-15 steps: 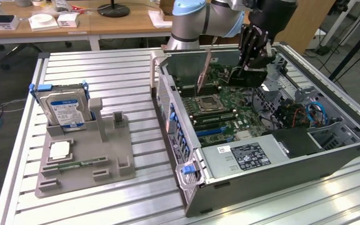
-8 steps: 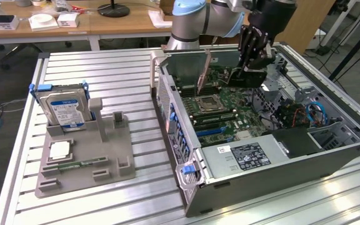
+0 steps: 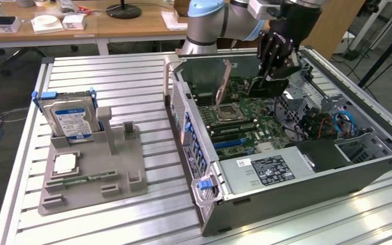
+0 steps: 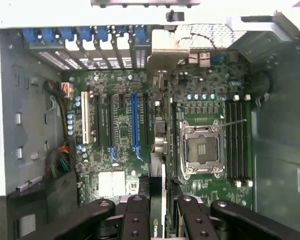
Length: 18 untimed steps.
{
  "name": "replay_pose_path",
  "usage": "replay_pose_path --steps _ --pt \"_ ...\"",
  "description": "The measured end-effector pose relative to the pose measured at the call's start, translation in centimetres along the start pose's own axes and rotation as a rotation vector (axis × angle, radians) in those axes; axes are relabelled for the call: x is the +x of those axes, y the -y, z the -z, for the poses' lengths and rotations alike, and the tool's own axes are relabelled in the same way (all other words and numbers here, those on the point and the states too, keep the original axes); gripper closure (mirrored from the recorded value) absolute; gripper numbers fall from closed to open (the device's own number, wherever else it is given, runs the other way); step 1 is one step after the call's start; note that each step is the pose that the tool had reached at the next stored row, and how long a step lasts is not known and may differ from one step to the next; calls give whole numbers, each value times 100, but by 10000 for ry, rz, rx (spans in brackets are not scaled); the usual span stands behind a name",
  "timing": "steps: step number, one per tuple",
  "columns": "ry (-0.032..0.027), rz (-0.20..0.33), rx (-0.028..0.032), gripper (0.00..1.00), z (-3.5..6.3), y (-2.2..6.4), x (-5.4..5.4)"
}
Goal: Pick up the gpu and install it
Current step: 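Insert the gpu into the slot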
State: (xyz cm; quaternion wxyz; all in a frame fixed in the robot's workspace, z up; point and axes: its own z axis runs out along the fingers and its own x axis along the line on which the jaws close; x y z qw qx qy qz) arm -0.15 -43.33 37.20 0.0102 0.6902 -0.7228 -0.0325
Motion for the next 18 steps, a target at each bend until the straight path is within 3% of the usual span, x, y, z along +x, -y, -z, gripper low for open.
replay_pose_path --steps 7,11,14,18 --pt "-38 605 -15 74 -121 1 4" --pt "-38 633 30 74 -189 -13 8" --pt "-36 618 162 74 -218 -15 11" --pt "-27 556 405 74 -250 -20 13"
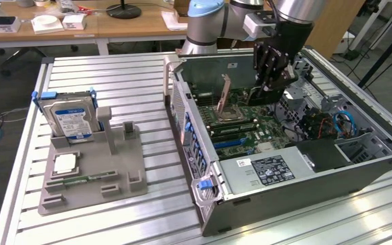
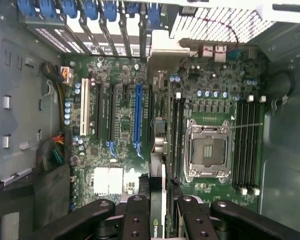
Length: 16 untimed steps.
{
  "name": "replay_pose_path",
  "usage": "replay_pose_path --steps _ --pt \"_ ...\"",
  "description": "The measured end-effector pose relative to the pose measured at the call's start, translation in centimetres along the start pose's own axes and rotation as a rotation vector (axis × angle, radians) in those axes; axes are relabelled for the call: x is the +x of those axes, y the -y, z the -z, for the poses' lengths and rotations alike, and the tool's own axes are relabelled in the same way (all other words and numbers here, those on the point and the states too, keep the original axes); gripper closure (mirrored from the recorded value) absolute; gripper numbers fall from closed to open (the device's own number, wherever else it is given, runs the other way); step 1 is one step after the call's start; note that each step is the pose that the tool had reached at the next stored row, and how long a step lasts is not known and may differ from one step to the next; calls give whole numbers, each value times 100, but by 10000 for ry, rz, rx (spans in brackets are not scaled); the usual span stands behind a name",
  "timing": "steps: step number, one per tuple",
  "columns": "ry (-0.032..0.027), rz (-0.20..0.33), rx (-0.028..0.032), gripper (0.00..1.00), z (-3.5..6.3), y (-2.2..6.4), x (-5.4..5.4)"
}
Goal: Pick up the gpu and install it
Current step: 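Insert the gpu into the slot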
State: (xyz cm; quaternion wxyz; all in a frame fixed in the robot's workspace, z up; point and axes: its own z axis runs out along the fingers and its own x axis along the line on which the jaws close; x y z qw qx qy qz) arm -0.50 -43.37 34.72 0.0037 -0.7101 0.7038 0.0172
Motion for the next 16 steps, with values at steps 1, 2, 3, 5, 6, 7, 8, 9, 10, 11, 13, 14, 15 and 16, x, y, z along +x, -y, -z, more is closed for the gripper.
replay_pose_path --steps 1,2,3,5,6,7,8,9,10,11,13,14,15,16 --pt "1 -83 4 74 -18 -2 1" --pt "1 -206 6 74 -35 -2 1" --pt "4 -332 10 74 -53 -1 1" --pt "11 -636 20 74 -91 -2 3" --pt "13 -751 23 74 -107 -2 3" --pt "15 -825 25 74 -122 -8 4" --pt "14 -852 25 74 -135 -21 5" --pt "14 -860 27 74 -143 -41 7" --pt "15 -861 27 74 -150 -63 9" --pt "15 -864 26 74 -159 -82 9" --pt "15 -870 27 74 -175 -124 11" --pt "13 -874 25 74 -182 -141 15" --pt "13 -874 26 74 -188 -149 24" --pt "14 -874 26 74 -194 -155 32"
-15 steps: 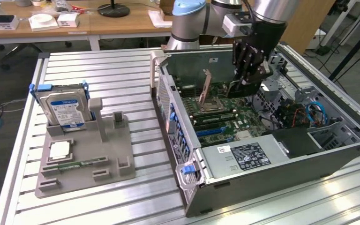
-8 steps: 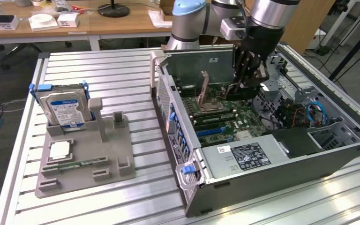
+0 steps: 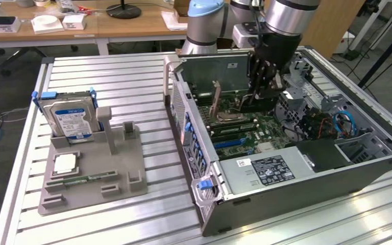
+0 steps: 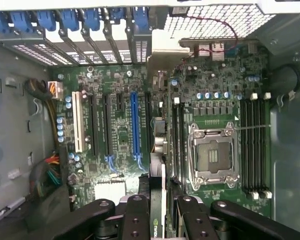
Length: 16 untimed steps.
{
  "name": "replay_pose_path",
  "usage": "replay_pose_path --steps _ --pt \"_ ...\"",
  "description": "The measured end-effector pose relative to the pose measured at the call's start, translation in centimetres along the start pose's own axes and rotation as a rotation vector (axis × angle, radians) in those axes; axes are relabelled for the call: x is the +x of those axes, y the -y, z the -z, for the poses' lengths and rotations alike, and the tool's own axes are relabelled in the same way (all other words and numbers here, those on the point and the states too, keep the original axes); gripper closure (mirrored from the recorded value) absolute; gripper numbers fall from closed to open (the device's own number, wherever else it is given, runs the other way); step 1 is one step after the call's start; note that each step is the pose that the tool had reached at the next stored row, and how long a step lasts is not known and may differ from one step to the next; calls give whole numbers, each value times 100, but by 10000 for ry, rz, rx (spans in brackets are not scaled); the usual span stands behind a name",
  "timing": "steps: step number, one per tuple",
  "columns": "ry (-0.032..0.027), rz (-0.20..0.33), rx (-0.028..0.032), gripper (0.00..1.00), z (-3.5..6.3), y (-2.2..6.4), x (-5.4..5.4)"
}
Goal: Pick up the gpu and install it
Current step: 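Insert the gpu into the slot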
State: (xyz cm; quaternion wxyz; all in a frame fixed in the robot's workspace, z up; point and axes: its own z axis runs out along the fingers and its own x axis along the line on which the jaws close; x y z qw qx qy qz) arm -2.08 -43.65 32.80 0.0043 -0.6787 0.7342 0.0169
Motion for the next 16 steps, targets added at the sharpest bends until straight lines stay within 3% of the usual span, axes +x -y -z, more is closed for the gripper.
replay_pose_path --steps 16 --pt "2 0 1 74 -169 -100 205"
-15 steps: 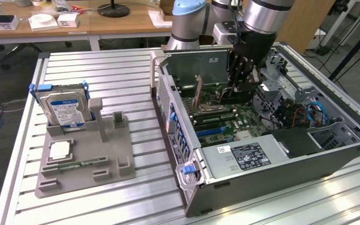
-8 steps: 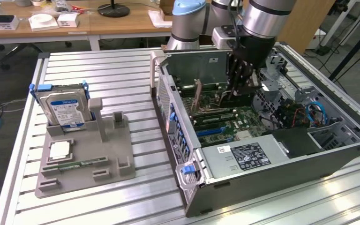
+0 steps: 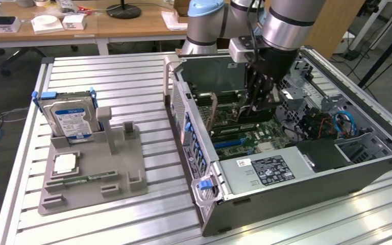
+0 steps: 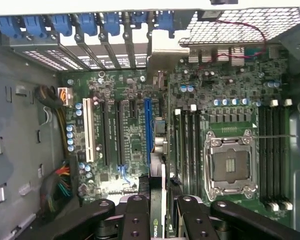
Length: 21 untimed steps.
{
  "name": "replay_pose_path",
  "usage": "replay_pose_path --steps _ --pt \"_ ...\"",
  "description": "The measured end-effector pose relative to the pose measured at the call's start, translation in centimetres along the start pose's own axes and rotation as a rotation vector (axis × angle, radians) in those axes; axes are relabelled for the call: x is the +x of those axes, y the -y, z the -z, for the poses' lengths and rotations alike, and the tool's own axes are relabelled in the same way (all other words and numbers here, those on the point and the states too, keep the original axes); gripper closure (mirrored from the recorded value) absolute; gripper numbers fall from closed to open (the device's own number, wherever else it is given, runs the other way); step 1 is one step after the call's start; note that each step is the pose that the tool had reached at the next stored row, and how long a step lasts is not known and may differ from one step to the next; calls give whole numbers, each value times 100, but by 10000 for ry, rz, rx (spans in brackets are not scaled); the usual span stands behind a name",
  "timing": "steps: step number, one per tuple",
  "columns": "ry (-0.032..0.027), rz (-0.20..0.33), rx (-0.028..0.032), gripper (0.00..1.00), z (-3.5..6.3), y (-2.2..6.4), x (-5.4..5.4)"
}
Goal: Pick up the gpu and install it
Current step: 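Insert the gpu into the slot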
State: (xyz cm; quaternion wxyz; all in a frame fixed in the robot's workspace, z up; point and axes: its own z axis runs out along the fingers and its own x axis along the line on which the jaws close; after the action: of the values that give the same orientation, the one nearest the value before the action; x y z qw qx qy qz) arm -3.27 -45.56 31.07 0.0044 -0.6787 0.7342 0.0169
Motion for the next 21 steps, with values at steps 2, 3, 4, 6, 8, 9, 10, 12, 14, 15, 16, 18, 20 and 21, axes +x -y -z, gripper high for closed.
replay_pose_path --steps 2,3,4,6,8,9,10,12,14,15,16,18,20,21 --pt "-3 0 0 74 -35 -25 7" --pt "-2 0 0 74 -54 -37 8" --pt "-2 0 0 74 -72 -47 10" --pt "-3 0 -1 74 -108 -64 16" --pt "-3 2 0 74 -145 -81 27" --pt "-4 4 -1 74 -163 -87 35" --pt "-4 7 -1 74 -181 -94 42" --pt "-4 10 -1 74 -209 -103 48" --pt "-3 11 9 74 -220 -106 49" --pt "-4 12 9 74 -219 -106 49" --pt "-5 12 10 74 -219 -106 49" --pt "-3 11 11 74 -220 -106 49" --pt "-1 11 10 74 -220 -107 49" --pt "-2 11 10 74 -220 -107 49"
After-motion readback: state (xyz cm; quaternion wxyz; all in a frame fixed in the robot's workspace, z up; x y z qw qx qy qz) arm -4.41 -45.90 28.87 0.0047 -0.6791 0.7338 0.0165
